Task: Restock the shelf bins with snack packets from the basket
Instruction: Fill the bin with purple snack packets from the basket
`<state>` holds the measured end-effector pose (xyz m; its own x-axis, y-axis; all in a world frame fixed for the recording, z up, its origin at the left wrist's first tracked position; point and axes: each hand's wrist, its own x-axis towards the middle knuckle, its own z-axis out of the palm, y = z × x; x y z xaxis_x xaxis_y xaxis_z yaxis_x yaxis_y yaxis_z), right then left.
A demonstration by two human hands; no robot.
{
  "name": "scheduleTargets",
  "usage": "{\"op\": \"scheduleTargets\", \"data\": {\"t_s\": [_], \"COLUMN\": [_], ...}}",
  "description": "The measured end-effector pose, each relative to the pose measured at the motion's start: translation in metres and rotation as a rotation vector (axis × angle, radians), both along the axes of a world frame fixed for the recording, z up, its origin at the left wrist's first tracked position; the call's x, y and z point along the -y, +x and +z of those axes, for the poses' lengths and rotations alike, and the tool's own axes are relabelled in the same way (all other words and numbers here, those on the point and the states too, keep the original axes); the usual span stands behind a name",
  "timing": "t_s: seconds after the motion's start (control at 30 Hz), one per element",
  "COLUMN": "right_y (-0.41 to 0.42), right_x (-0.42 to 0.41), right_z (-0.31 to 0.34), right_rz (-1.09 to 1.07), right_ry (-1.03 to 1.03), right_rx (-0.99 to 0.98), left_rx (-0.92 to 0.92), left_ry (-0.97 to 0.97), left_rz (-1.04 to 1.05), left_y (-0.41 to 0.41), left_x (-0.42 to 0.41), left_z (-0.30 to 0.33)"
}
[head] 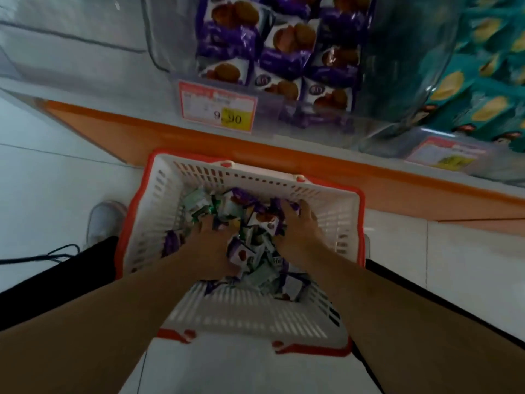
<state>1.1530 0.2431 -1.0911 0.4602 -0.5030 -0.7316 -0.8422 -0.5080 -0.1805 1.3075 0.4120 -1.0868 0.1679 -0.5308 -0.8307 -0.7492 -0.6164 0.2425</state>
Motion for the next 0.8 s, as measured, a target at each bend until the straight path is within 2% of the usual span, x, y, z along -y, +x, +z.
{"op": "scheduleTargets", "data": {"t_s": [0.1, 0.2, 0.3, 0.43, 0.53, 0.8], "right_y": [0.01, 0.017, 0.02, 0.028, 0.031, 0.018], "right_x": [-0.005, -0.013, -0.016, -0.012, -0.008, -0.002], "right_z": [-0.026, -0.041, -0.055, -0.065, -0.063, -0.041], "right_rz": [0.054, 0.114, 0.158, 0.191, 0.17, -0.155], "right_ry": [-0.098, -0.183, -0.217, -0.201, -0.238, 0.093], "right_rx": [-0.003, 0.018, -0.003, -0.032, 0.02, 0.091], "left_rx": [-0.02, 0.065, 0.092, 0.077, 0.06, 0.056], "left_ry": [0.012, 0.075, 0.047, -0.003, -0.055, -0.151], "left_rz": [0.024, 0.169, 0.268, 0.275, 0.248, 0.17], "left_y": [-0.018, -0.038, -0.048, -0.041, -0.03, -0.017], "left_x": [0.008, 0.017, 0.02, 0.023, 0.019, 0.015], "left_z": [-0.025, -0.043, -0.059, -0.068, -0.073, -0.046]}}
